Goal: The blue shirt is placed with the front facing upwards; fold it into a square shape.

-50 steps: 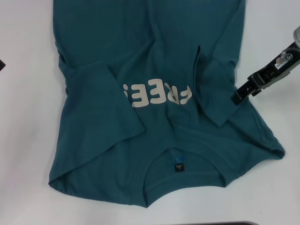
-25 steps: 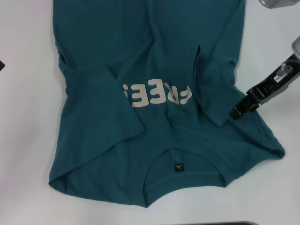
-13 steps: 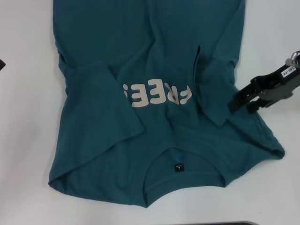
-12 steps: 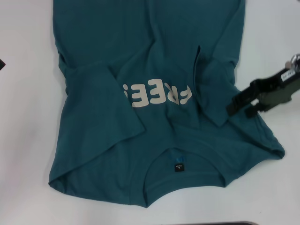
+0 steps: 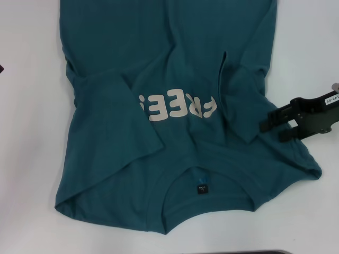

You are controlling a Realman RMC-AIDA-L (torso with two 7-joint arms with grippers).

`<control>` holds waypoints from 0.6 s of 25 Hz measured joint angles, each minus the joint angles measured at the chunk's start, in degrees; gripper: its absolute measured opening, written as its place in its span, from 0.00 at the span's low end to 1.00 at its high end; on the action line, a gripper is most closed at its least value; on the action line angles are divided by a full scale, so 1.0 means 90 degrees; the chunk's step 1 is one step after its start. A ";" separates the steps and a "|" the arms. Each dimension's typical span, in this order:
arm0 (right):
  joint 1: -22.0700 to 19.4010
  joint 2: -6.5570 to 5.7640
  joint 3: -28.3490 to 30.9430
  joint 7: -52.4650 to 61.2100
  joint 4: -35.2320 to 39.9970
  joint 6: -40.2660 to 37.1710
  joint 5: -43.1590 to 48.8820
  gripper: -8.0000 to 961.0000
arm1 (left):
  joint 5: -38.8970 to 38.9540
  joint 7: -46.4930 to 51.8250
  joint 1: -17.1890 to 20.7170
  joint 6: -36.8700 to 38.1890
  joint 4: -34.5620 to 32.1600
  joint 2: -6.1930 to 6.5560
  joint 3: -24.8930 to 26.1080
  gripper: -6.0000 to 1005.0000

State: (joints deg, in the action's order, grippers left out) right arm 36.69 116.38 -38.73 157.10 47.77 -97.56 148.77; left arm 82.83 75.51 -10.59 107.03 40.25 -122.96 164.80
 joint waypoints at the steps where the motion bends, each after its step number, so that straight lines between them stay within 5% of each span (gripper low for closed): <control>1: -0.0047 0.0001 0.0020 -0.0020 -0.0025 0.0082 -0.0071 0.71 | 0.0000 -0.0020 -0.0002 -0.0021 0.0000 0.0000 -0.0001 0.72; 15: -0.0064 -0.0050 0.0040 -0.0095 -0.0272 0.0631 -0.0305 0.71 | -0.0030 -0.0072 -0.0074 -0.0071 0.0000 -0.0029 -0.0011 0.72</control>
State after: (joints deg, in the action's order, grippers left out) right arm 36.12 115.93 -38.37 156.24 45.32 -91.89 146.03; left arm 82.56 74.86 -11.25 106.39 40.26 -123.22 164.70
